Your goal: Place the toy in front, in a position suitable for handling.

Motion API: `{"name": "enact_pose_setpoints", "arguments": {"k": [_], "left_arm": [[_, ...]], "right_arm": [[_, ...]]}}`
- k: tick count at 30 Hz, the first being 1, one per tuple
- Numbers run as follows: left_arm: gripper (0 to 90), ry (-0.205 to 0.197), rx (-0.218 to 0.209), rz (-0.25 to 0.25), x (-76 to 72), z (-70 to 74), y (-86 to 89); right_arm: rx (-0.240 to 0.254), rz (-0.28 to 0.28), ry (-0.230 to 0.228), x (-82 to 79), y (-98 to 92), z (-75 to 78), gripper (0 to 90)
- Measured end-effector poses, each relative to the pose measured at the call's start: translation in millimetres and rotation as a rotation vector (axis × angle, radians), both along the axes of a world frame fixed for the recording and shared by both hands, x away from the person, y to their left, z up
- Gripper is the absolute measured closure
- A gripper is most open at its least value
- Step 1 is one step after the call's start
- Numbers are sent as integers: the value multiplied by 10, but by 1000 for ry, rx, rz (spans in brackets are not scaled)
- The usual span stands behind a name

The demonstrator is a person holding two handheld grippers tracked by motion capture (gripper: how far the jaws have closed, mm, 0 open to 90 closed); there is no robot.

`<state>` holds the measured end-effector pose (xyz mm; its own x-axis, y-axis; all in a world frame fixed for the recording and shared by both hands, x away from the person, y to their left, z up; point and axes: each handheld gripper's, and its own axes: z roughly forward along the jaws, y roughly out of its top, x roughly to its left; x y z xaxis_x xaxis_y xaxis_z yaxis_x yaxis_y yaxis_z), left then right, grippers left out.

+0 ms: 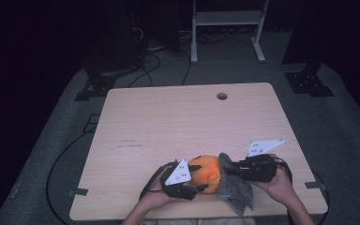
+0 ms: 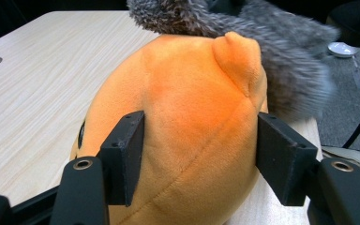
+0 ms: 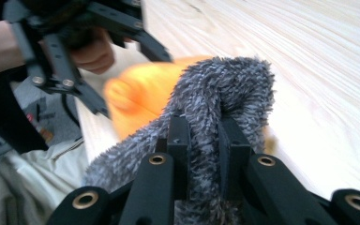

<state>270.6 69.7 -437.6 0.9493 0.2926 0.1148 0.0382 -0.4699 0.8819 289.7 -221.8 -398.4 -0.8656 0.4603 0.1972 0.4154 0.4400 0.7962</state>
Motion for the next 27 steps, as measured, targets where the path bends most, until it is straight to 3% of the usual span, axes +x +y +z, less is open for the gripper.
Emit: {"name": "enact_pose_setpoints", "arguments": {"k": [2, 5, 8, 12, 15, 18, 21, 25, 27], "left_arm": [[372, 6, -4, 0, 8, -5, 9], [367, 11, -8, -4, 20, -8, 16], [367, 11, -4, -7, 31, -7, 39], [367, 49, -33, 7, 87, -13, 128], [367, 43, -28, 3, 87, -13, 121], [366, 49, -32, 7, 95, -14, 131], [354, 63, -48, 25, 127, -11, 180], [351, 97, -73, 42, 169, -10, 239], [352, 104, -82, 44, 179, -18, 257]], "right_arm": [[27, -3, 8, 2, -40, 11, 772], [72, 37, -1, -31, 35, 52, 770], [43, 41, -7, -29, 83, 21, 769], [-9, -35, 9, 49, -47, -88, 768], [35, -53, 48, 82, -147, -143, 769], [68, -38, 21, 60, -113, -57, 768], [23, -39, 22, 83, -63, -110, 766], [-4, -68, 48, 121, -110, -200, 766], [5, -75, 63, 129, -138, -222, 766]]}}
